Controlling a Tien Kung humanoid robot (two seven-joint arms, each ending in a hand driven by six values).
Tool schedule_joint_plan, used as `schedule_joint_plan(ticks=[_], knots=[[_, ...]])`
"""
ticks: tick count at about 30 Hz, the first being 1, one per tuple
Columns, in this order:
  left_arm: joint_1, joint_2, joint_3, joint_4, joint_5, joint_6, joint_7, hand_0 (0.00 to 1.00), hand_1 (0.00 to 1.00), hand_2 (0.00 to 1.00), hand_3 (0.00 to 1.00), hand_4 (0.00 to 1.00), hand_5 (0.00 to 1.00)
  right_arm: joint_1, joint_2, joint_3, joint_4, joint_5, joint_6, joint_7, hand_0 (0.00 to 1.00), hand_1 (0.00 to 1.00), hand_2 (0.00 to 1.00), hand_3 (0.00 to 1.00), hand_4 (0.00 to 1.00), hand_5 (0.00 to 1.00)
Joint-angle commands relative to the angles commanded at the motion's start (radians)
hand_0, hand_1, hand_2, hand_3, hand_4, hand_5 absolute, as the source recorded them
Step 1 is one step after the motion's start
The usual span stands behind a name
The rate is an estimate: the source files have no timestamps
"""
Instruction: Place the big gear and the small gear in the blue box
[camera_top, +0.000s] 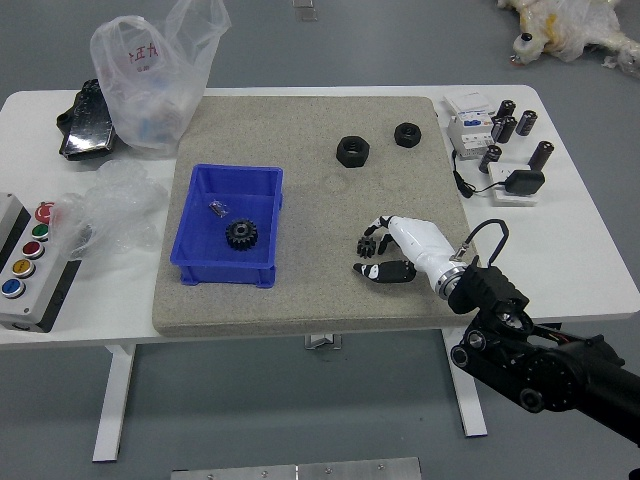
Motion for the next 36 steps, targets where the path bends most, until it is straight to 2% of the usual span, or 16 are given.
schedule_joint_plan(ticks=[4, 5, 22, 29, 36], knots=[[-0.001, 0.0, 0.002, 0.0, -0.003, 0.0, -0.001, 0.722, 0.605, 0.558, 0.668, 0.678, 0.47, 0.001, 0.002, -0.007, -0.002, -0.002, -0.005, 0.0, 0.607, 0.585, 0.377, 0.646, 0.595, 0.266], [-0.001, 0.0, 0.002, -0.001, -0.003, 0.0, -0.001, 0.722, 0.605, 0.561, 0.672, 0.682, 0.485, 0.001, 0.002, -0.007, -0.002, -0.002, -0.007, 0.001, 0.596, 0.565, 0.354, 0.613, 0.648, 0.142], [-0.001, 0.0, 0.001, -0.002, -0.008, 0.001, -0.003, 0.722, 0.605, 0.566, 0.681, 0.686, 0.511, 0.02, 0.005, -0.008, 0.004, 0.017, -0.024, 0.025, 0.588, 0.56, 0.345, 0.61, 0.63, 0.151], [-0.001, 0.0, -0.006, -0.003, 0.0, 0.0, -0.001, 0.722, 0.605, 0.567, 0.684, 0.691, 0.522, 0.095, 0.018, -0.023, 0.068, -0.007, -0.021, 0.015, 0.591, 0.557, 0.341, 0.606, 0.634, 0.178], [-0.004, 0.0, -0.005, -0.004, 0.0, -0.001, -0.003, 0.722, 0.604, 0.569, 0.688, 0.693, 0.532, 0.153, 0.031, -0.018, 0.084, -0.03, -0.017, 0.01, 0.597, 0.554, 0.342, 0.608, 0.637, 0.183]])
